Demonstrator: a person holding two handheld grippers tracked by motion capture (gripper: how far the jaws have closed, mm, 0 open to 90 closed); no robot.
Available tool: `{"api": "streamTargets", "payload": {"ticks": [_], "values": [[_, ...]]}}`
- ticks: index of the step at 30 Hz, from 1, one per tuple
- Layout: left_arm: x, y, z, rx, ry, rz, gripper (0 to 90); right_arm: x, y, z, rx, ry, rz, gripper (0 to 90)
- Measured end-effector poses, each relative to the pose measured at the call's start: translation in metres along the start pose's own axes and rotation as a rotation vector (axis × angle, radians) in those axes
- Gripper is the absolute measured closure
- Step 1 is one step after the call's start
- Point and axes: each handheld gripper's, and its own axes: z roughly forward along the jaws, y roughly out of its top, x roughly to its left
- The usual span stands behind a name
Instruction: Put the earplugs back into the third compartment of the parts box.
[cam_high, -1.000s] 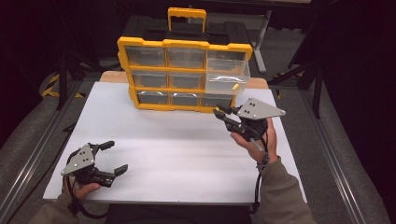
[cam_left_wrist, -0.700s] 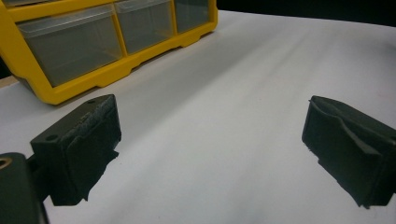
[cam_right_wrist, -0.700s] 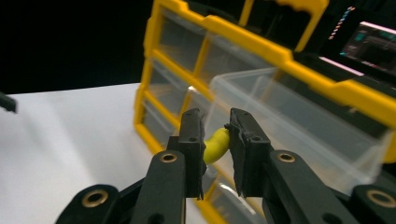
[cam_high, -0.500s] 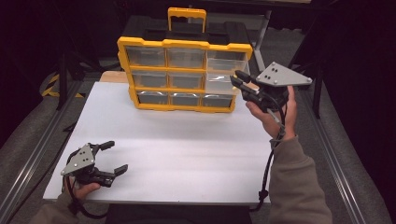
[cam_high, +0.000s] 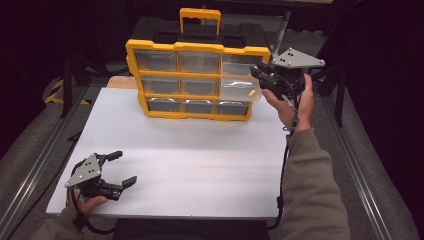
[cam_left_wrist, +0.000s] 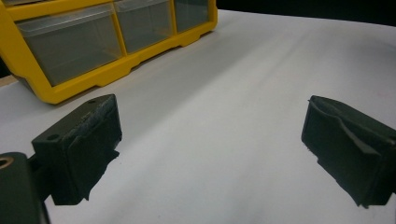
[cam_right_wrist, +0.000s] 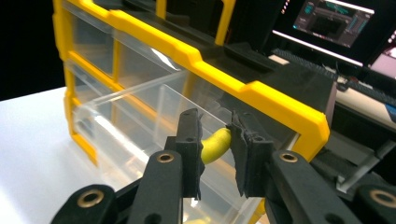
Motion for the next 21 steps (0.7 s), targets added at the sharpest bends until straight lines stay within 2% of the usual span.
{"api": "streamTargets", "payload": {"ticks": [6,11,14,21], "values": [[0.000,0.000,0.000,0.002,-0.003,-0.001,5.9,-0.005,-0.003,0.012,0.014,-0.019,0.028,72.8],[0.000,0.000,-0.001,0.004,-0.002,0.000,6.0,-0.005,-0.005,0.016,0.029,-0.028,0.030,71.2],[0.000,0.000,-0.001,0.004,-0.001,0.001,6.1,-0.003,-0.006,0.017,0.029,-0.033,0.043,66.4],[-0.001,0.000,0.000,0.006,-0.009,0.005,6.1,0.003,-0.005,0.014,0.015,-0.041,0.024,58.3]]}}
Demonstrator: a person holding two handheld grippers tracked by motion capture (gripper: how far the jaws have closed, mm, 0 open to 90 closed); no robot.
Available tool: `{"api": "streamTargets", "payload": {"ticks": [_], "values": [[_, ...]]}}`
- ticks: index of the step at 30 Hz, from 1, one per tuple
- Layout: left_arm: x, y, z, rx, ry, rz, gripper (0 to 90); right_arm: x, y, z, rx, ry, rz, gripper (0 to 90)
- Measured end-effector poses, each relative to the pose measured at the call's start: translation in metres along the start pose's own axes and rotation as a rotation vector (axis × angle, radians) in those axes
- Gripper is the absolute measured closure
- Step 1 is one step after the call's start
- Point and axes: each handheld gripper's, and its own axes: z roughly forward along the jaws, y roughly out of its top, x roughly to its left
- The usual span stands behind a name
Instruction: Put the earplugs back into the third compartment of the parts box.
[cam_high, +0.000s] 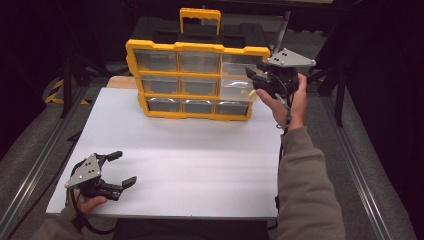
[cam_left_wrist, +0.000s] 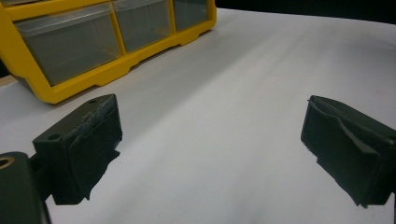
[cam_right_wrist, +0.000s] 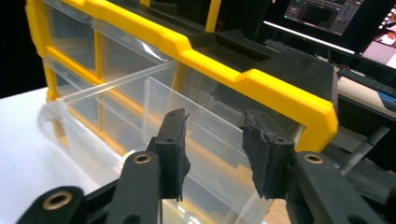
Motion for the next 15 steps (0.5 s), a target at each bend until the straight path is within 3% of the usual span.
{"api": "streamTargets", "payload": {"ticks": [8,15], "values": [[0.000,0.000,-0.001,0.002,-0.004,0.002,5.9,0.013,-0.007,-0.017,-0.091,-0.029,-0.037,50.4],[0.000,0.000,0.000,0.005,0.000,0.004,5.8,0.026,-0.017,-0.032,-0.136,-0.009,-0.068,39.8]]}}
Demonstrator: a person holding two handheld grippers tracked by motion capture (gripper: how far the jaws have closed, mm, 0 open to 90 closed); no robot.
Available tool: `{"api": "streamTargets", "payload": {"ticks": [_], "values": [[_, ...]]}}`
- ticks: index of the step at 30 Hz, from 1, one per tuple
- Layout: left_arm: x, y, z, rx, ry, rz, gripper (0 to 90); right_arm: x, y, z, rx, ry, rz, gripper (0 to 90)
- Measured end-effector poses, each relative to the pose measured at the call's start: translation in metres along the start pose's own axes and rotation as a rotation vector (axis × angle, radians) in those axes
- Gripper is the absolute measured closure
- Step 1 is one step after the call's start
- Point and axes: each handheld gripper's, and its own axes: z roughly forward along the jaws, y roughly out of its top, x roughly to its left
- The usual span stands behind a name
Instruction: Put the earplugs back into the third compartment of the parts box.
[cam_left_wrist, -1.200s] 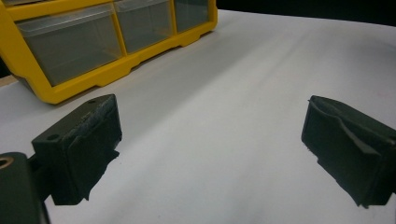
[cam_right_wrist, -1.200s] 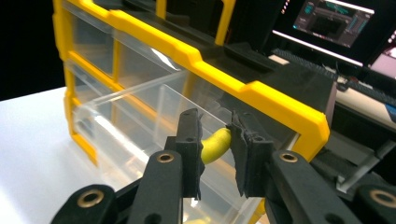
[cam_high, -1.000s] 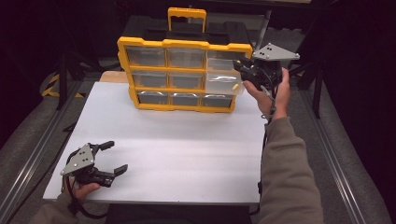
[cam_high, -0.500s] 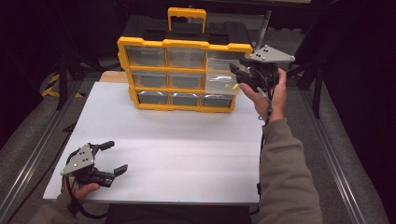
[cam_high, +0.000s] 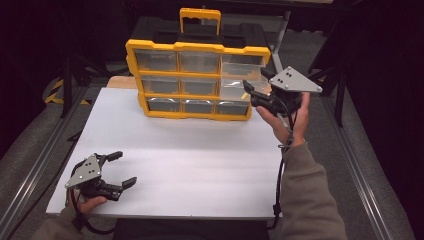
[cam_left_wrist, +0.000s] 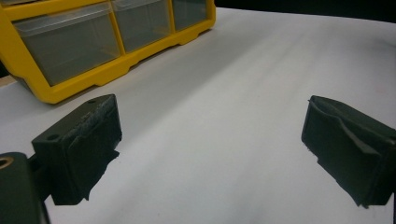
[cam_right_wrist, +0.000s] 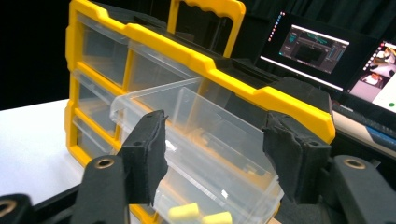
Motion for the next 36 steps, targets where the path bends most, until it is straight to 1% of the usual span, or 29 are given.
{"api": "streamTargets", "payload": {"ticks": [1,2,4,6,8,9,11,12,14,15,17,18,20,22,23,26,27,29,31,33,35,36], "values": [[0.000,0.000,0.000,0.000,0.000,0.000,5.8,0.000,0.000,0.000,0.000,0.000,0.000,39.8],[0.000,0.000,0.000,0.000,0.000,0.001,5.9,0.003,-0.002,-0.004,-0.011,0.008,-0.004,37.1],[0.000,0.000,0.000,0.000,0.001,0.002,5.8,0.007,-0.004,-0.007,-0.016,0.013,-0.012,34.2],[0.000,0.000,0.000,-0.001,0.001,0.000,5.8,0.009,-0.005,-0.009,-0.017,0.018,-0.016,33.2],[0.000,0.000,0.000,0.001,0.001,0.001,5.8,0.018,-0.011,-0.014,-0.024,0.018,-0.034,28.6],[0.000,0.000,0.000,0.001,0.001,0.001,5.8,0.018,-0.011,-0.014,-0.024,0.018,-0.034,28.6],[0.000,0.000,0.000,0.001,0.001,0.002,5.8,0.023,-0.016,-0.017,-0.027,0.022,-0.041,26.1],[0.000,0.000,0.000,0.001,0.002,0.003,5.8,0.029,-0.021,-0.019,-0.028,0.015,-0.050,24.7],[0.000,0.000,0.000,0.001,0.002,0.001,5.8,0.031,-0.023,-0.020,-0.027,0.015,-0.052,23.9],[-0.001,0.000,0.000,0.001,0.003,0.001,5.8,0.037,-0.030,-0.022,-0.026,0.004,-0.067,22.5],[-0.001,0.000,0.000,0.002,0.004,0.002,5.8,0.039,-0.032,-0.022,-0.024,0.007,-0.066,22.1],[-0.001,0.000,0.000,0.001,0.004,0.001,5.9,0.044,-0.040,-0.023,-0.023,0.022,-0.057,20.5],[0.000,0.000,0.000,0.001,0.004,0.002,5.9,0.049,-0.047,-0.024,-0.021,0.029,-0.061,19.1],[0.000,0.000,0.000,0.000,0.003,0.001,5.9,0.051,-0.050,-0.025,-0.024,0.029,-0.066,19.0],[0.000,0.000,0.000,0.000,0.004,-0.001,5.9,0.057,-0.059,-0.026,-0.021,0.040,-0.066,17.0],[0.000,0.000,0.000,-0.001,0.007,-0.001,5.9,0.062,-0.070,-0.028,-0.014,0.048,-0.056,15.7],[0.000,0.000,0.000,-0.001,0.007,-0.001,5.9,0.062,-0.070,-0.028,-0.014,0.048,-0.056,15.7],[-0.001,0.000,0.001,-0.001,0.006,-0.002,5.9,0.065,-0.080,-0.030,-0.012,0.054,-0.035,14.5],[-0.001,0.000,0.001,0.005,0.009,-0.002,5.9,0.068,-0.088,-0.032,-0.004,0.062,-0.026,13.1],[-0.001,0.000,0.002,0.006,0.003,-0.002,5.9,0.069,-0.094,-0.032,0.006,0.086,-0.007,11.5],[-0.001,0.000,0.001,0.010,0.004,0.001,5.9,0.070,-0.099,-0.034,0.003,0.088,-0.002,11.0],[-0.001,0.000,0.002,0.003,0.005,0.000,5.9,0.070,-0.101,-0.035,0.002,0.089,-0.001,10.5]]}}
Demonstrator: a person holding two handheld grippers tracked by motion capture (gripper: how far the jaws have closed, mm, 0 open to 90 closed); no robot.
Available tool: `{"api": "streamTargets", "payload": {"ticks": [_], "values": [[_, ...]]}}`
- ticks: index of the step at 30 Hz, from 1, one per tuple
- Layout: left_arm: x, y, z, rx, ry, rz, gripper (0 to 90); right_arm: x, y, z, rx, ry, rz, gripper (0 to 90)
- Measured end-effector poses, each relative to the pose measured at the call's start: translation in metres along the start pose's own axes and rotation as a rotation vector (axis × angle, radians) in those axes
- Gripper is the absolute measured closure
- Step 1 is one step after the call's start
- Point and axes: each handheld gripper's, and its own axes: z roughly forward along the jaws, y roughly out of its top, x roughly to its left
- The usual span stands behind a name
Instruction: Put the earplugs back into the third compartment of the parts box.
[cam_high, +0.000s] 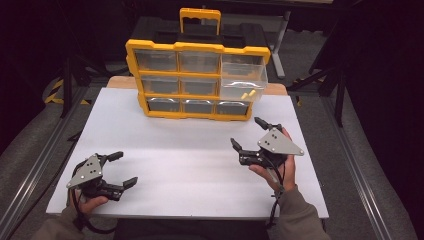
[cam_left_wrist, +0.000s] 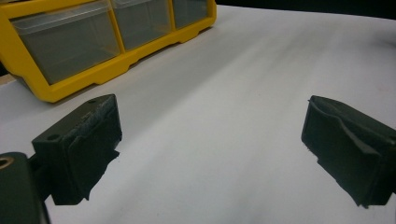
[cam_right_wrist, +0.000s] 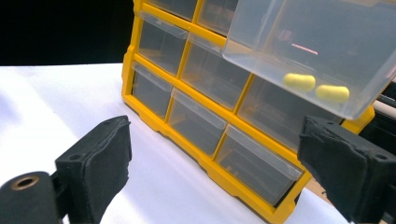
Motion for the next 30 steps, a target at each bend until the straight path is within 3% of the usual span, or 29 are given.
{"api": "streamTargets", "payload": {"ticks": [7,15,17,22,30], "values": [[0.000,0.000,-0.001,-0.004,0.001,-0.001,5.9,0.003,-0.018,-0.007,-0.022,0.008,0.021,8.4],[0.000,0.001,-0.002,-0.006,0.003,0.001,5.8,0.009,-0.040,-0.013,-0.004,0.025,0.043,7.7],[0.000,0.001,-0.002,-0.011,0.005,-0.001,5.8,0.011,-0.050,-0.014,0.022,0.031,0.051,7.4],[0.002,0.001,-0.002,-0.012,0.007,-0.003,5.7,0.015,-0.066,-0.020,0.074,0.017,0.002,7.1],[0.002,0.002,0.000,-0.009,0.017,0.000,5.3,0.014,-0.098,-0.033,0.127,0.017,0.031,6.4]]}}
